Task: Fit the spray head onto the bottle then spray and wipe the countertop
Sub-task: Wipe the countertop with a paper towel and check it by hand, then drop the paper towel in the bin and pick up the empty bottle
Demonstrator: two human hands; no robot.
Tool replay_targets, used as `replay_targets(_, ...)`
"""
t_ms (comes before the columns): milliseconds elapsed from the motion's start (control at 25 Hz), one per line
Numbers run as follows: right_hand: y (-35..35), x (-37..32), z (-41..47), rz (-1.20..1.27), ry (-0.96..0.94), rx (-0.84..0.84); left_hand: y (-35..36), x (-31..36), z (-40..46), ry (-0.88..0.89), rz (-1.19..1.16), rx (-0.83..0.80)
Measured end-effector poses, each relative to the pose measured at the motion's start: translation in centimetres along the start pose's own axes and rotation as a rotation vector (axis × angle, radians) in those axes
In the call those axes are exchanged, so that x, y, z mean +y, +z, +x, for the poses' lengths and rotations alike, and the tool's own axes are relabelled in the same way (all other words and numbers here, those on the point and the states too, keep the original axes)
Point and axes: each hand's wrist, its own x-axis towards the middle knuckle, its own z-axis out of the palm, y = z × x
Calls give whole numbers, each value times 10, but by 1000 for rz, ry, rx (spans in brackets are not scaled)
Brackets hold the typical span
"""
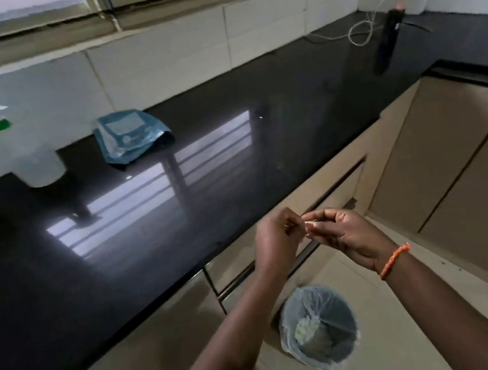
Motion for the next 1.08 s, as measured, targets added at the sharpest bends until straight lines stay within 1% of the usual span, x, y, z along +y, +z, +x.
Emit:
replay_targets(80, -25, 17, 1, 24, 18, 121, 32, -4, 9, -176, -279, -89)
replay_targets(120, -32, 27, 3, 73, 38, 179, 48, -8, 12, -221, -345, -115)
replay_targets(160, -41, 37, 6, 138, 55, 229, 64, -16, 16, -225, -317, -118)
replay_targets(200, -48, 47, 9, 189, 56, 279, 78, -26, 19, -204, -228, -101)
replay_targets(240, -57, 60, 13, 188, 32, 338, 92, -37, 22, -183, -152, -117)
replay_targets(280, -65, 72, 16, 124, -18, 409, 100, -48, 24, -154, -78, -185)
replay_targets(320, -75, 87, 20, -24, -94, 495, 107, -62, 26, -117, 11, -288)
replay_targets(360, -82, 101, 23, -221, -194, 579, 111, -77, 28, -76, 120, -386)
replay_targets(400, -91, 117, 27, -418, -282, 622, 113, -93, 29, -37, 246, -453)
replay_targets(440, -99, 133, 33, -609, -317, 579, 115, -109, 29, -17, 371, -492)
replay_targets(480, -106, 148, 42, -813, -267, 433, 114, -123, 26, -12, 493, -511)
replay_targets(520, -114, 165, 49, -996, -129, 232, 114, -135, 23, -24, 603, -535)
replay_targets(560, -122, 180, 54, -1095, 66, 100, 113, -143, 18, -42, 694, -580)
replay_targets(600, -130, 190, 59, -1123, 219, 78, 113, -151, 13, -54, 763, -631)
replay_targets(640, -136, 198, 63, -1116, 293, 132, 113, -158, 9, -60, 811, -671)
replay_targets(680, -140, 202, 65, -1088, 320, 206, 112, -163, 6, -72, 828, -689)
replay_targets(720, -138, 202, 67, -1067, 321, 232, 111, -166, 5, -90, 825, -689)
replay_targets(760, -135, 203, 70, -1091, 306, 195, 110, -167, 4, -104, 822, -680)
replay_targets(840, -125, 203, 73, -1180, 279, 53, 108, -165, 3, -141, 838, -644)
replay_targets(920, -115, 197, 75, -1281, 299, -140, 102, -158, 5, -205, 881, -609)
replay_targets(1000, -103, 178, 76, -1415, 356, -369, 88, -144, 9, -336, 955, -688)
replay_targets(1080, -85, 144, 74, -1538, 363, -528, 64, -118, 12, -443, 993, -840)
